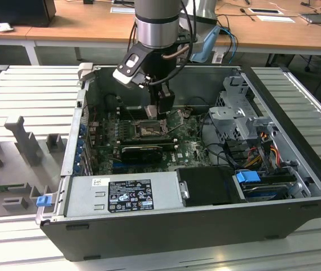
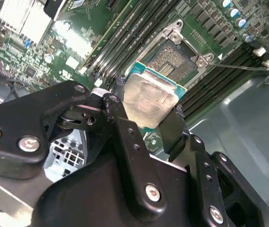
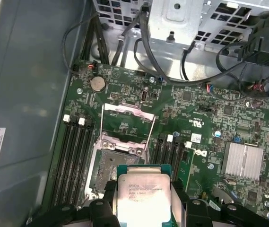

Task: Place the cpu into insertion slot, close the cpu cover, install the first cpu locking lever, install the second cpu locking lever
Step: 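Place the cpu into insertion slot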

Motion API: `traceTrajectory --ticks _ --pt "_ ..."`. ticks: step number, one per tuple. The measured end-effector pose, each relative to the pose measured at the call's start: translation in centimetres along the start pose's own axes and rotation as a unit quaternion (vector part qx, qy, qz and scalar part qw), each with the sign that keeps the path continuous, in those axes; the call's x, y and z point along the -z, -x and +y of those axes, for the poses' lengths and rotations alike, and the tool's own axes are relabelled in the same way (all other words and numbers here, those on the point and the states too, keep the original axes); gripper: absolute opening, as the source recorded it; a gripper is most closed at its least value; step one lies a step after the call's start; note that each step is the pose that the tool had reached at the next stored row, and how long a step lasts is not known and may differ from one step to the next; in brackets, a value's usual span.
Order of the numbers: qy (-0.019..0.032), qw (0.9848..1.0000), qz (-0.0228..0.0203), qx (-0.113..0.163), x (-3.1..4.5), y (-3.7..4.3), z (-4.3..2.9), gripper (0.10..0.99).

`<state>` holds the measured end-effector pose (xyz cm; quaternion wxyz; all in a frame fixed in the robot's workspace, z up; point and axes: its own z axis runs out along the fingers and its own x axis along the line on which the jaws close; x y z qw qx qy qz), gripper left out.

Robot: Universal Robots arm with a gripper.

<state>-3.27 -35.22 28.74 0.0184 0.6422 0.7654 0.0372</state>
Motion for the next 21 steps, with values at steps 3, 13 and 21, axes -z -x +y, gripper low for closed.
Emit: traceTrajectory --ticks 3,13,21 --pt "0.0005 0.9997 -0.0022 -0.026 -0.48 0.02 -0.02 0.537" --pt "0.0009 0.9986 -0.0042 -0.052 -2.87 0.05 -0.24 0.537" --pt "-0.0015 0.9986 -0.0039 -0.052 -4.0 -0.53 -0.28 0.537"
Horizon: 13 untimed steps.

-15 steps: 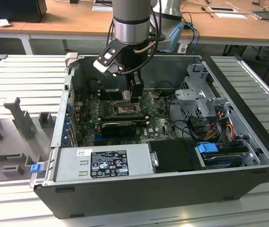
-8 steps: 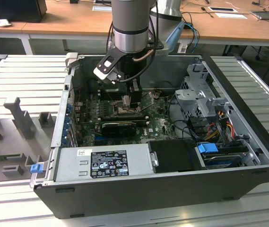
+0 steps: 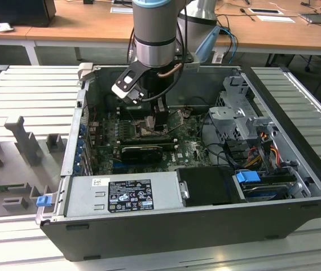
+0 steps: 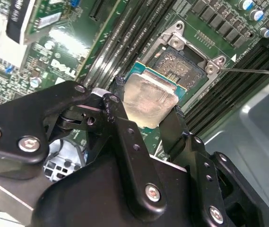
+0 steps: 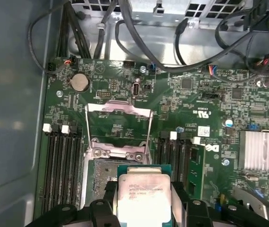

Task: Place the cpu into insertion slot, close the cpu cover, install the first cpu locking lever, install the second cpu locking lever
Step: 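Place the cpu into insertion slot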

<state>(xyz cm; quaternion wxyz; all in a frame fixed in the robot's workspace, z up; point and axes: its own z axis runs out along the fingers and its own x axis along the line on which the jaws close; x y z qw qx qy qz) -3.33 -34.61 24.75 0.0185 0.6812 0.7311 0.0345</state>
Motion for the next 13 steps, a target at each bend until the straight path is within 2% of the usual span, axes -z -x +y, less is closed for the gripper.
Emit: traceTrajectory --ticks 5,11,13 --pt "-0.0021 1.0 0.0001 -0.001 -0.81 -1.31 0.0 0.537" --pt "-0.0019 1.0 -0.0003 -0.008 -1.19 -1.48 -1.02 0.537" --pt "-0.002 1.0 -0.0004 -0.008 -1.35 -1.57 -1.09 0.537"
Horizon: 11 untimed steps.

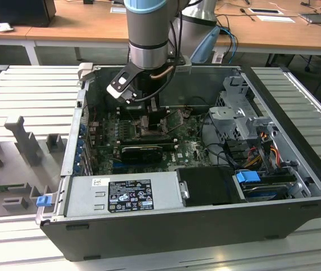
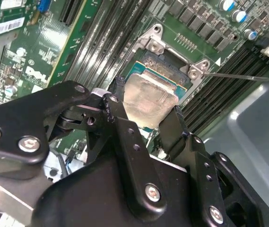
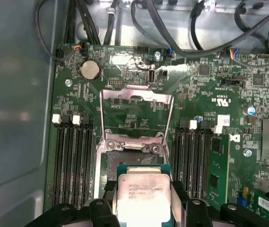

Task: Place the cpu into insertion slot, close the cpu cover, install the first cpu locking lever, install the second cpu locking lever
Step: 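Place the cpu into insertion slot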

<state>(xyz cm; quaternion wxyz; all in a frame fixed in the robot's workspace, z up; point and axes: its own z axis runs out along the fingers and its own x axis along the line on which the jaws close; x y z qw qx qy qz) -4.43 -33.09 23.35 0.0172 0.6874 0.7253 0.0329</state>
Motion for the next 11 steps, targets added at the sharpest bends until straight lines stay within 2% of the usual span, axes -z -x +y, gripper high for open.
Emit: traceTrajectory --ticks 3,7,9,11 --pt "0.0 1.0 0.0003 -0.002 -0.48 -0.3 -0.02 0.537" --pt "0.0002 1.0 0.0027 -0.003 -0.81 -0.42 -0.04 0.537" --pt "0.0002 1.0 0.0029 -0.003 -0.95 -0.49 -0.05 0.537" --pt "0.0004 0.9999 0.0022 -0.013 -1.4 -0.75 -0.06 0.537"
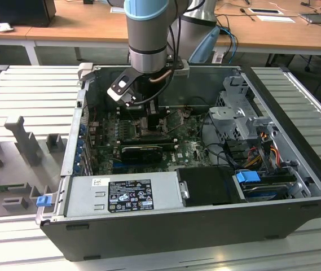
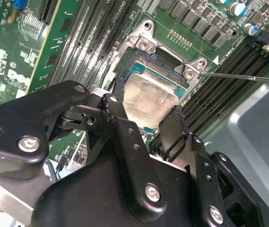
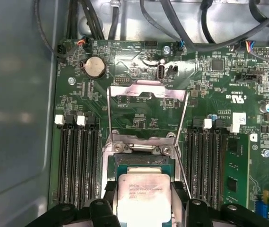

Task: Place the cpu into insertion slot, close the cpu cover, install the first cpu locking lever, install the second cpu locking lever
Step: 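Place the cpu into insertion slot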

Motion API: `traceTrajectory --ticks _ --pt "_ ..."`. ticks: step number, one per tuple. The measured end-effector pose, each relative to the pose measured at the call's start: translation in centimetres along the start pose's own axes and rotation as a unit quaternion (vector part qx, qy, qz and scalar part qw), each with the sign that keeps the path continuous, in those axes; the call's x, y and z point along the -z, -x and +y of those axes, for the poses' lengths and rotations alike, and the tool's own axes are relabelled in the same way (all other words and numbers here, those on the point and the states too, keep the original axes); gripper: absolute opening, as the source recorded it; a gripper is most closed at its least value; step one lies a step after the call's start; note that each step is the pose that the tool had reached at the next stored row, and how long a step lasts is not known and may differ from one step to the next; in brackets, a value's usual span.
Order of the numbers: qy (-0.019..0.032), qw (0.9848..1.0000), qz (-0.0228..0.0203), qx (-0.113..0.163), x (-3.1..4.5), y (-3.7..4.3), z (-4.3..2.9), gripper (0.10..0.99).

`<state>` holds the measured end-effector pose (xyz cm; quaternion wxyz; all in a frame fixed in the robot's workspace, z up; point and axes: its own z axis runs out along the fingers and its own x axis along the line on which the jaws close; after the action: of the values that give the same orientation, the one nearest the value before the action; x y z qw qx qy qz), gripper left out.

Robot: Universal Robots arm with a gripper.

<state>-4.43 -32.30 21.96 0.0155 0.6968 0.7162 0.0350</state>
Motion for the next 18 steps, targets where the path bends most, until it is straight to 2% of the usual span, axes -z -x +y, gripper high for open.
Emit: traceTrajectory --ticks 6,12,13,15,18 --pt "0.0003 0.9999 -0.001 -0.013 -0.87 -0.16 -0.05 0.537" --pt "0.0006 0.9997 -0.0017 -0.024 -1.37 -0.17 -0.04 0.537" --pt "0.0005 0.9997 -0.0022 -0.024 -1.43 -0.16 0.01 0.537" --pt "0.0005 0.9997 -0.0059 -0.024 -1.64 -0.15 0.14 0.537" --pt "0.0004 0.9997 -0.0062 -0.023 -1.93 -0.15 0.13 0.537"
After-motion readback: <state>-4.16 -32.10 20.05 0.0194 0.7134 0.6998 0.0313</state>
